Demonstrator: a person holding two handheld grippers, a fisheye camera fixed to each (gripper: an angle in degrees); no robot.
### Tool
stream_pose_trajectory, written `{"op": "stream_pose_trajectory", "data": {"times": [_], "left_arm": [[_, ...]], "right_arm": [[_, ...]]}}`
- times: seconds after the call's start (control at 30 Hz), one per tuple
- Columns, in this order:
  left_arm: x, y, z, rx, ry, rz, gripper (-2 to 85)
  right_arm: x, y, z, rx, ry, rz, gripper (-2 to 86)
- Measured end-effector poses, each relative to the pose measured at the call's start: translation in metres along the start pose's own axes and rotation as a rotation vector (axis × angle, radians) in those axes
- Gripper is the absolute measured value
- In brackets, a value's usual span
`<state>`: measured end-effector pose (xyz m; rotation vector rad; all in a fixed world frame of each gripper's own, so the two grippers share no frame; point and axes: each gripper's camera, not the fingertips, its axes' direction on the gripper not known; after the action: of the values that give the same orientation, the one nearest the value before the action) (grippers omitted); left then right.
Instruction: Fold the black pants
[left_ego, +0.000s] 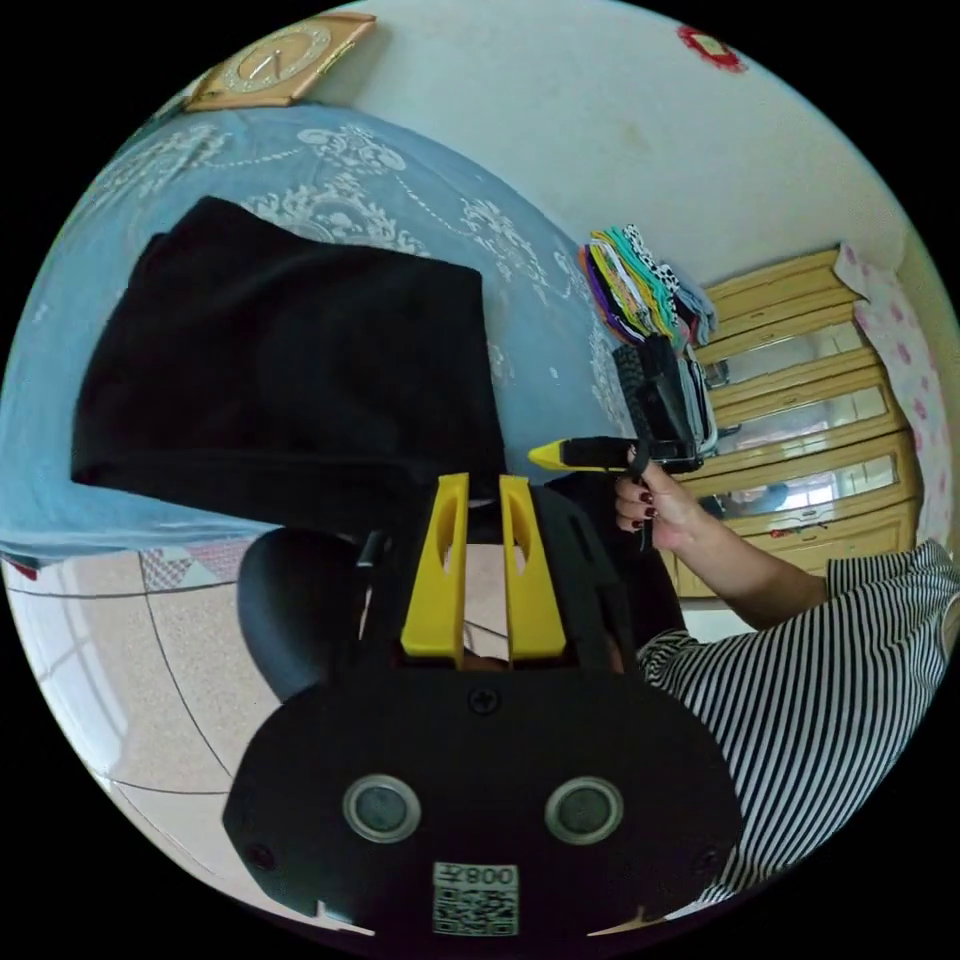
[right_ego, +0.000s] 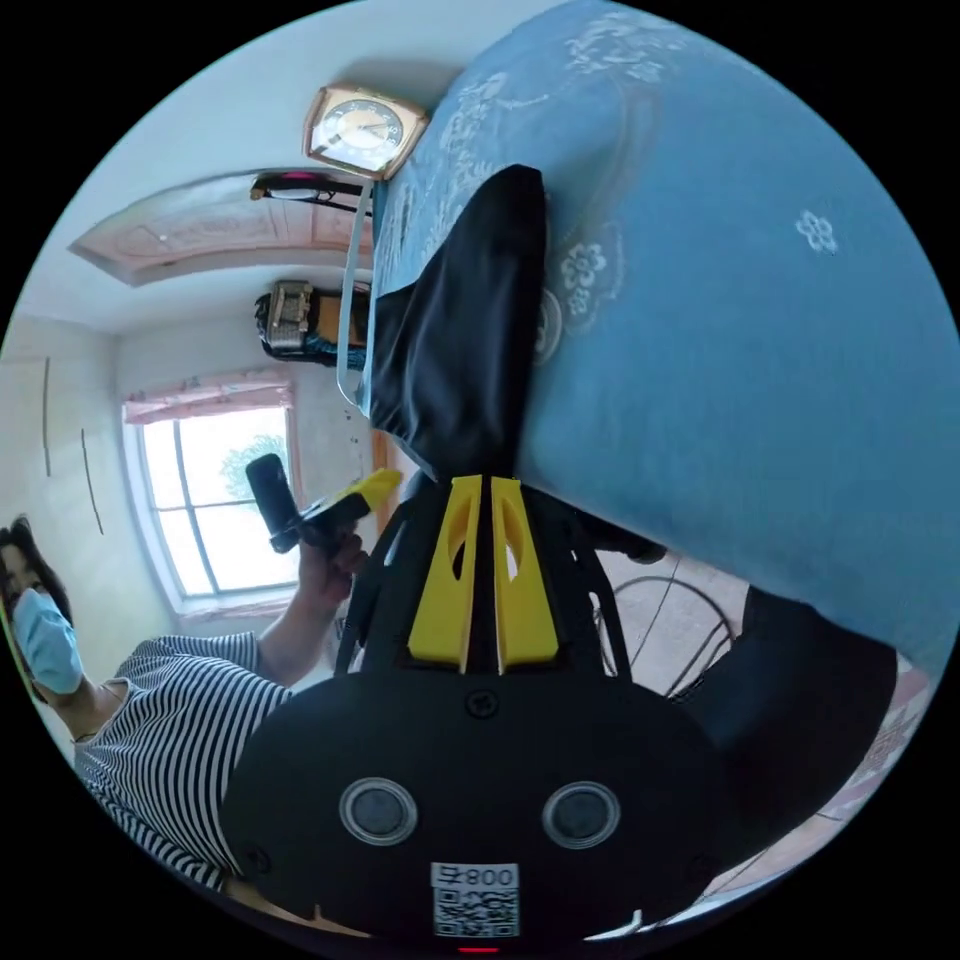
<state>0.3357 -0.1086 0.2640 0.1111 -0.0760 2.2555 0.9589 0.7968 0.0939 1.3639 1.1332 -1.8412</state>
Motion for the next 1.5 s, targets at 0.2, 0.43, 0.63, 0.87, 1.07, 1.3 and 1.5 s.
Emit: {"op": "stream_pose_trajectory", "data": {"times": [0.2,0.43,0.63,0.87,1.07,1.3,1.5], "left_arm": [[-0.018,0.031,0.062,-0.078,0.188,-0.257,7.8],[-0.026,0.048,0.055,-0.065,0.267,-0.301,2.2],[-0.023,0.071,0.025,-0.033,0.31,-0.28,1.4],[-0.025,0.094,-0.006,-0.038,0.316,-0.268,1.3],[-0.032,0.116,-0.037,-0.043,0.313,-0.261,1.7],[-0.051,0.155,-0.118,0.034,0.278,-0.242,2.8],[-0.143,0.228,-0.227,0.318,0.283,-0.471,8.0]], "right_arm": [[0.03,0.027,-0.002,-0.014,-0.085,0.059,6.0],[0.061,0.029,0.002,-0.003,-0.206,0.136,8.9],[0.076,0.03,0.019,-0.009,-0.293,0.178,10.3],[0.076,0.025,0.029,0.018,-0.395,0.195,10.5],[0.07,0.014,0.047,-0.014,-0.409,0.215,6.9],[0.051,0.009,0.04,-0.028,-0.414,0.185,3.0],[0.022,-0.001,0.027,0.006,-0.499,0.141,2.3]]}}
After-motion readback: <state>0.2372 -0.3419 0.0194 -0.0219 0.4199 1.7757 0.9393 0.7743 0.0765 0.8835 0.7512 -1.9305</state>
